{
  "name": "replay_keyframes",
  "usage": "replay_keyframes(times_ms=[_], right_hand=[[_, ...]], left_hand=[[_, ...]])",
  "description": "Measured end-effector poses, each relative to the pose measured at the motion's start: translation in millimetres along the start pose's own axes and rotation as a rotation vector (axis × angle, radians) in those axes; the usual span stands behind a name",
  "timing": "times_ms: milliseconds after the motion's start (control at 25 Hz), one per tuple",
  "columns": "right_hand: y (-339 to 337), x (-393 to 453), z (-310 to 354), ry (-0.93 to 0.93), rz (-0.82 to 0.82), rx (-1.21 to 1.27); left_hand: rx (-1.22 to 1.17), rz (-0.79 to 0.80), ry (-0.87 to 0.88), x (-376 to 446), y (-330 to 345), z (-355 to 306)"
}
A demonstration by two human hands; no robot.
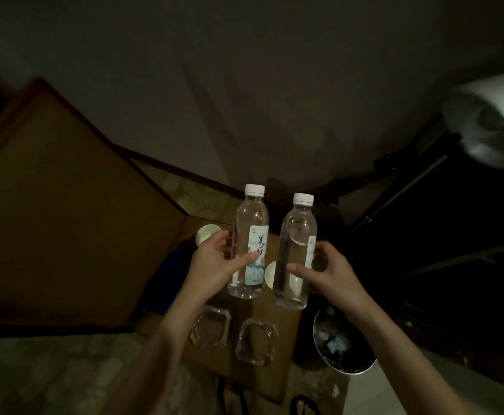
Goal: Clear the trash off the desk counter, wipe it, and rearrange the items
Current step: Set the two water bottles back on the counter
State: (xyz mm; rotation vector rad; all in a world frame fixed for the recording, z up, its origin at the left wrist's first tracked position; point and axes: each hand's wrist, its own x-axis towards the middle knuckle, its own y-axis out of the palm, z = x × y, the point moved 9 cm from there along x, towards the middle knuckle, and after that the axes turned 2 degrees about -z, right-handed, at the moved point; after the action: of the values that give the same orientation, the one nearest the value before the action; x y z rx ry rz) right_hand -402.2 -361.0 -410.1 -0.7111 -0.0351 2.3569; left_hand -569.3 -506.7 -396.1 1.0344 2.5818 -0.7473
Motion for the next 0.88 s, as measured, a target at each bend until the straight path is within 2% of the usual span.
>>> replay_keyframes(times_ms=[120, 480, 680, 880], right_hand=[[-56.4, -50.0, 52.5, -0.105, -0.033, -0.009], [-203.1, -197.9, 182.2, -0.378, -0.167, 0.010], [-258.6, -270.1, 222.1, -0.472, -0.350, 0.013], [-306.0, -320.3, 231.5, -0.537, -0.431, 0.053]], left_hand=[[-0.030, -0.019, 0.078, -47.2, 8.5, -68.4], [-0.067, 0.093, 0.397, -155.1, 42.4, -261.5], [-0.023, 0.177, 0.599, -205.6, 61.1, -343.6], [-0.016, 0.211, 0.693, -236.6, 97.2, -389.5]])
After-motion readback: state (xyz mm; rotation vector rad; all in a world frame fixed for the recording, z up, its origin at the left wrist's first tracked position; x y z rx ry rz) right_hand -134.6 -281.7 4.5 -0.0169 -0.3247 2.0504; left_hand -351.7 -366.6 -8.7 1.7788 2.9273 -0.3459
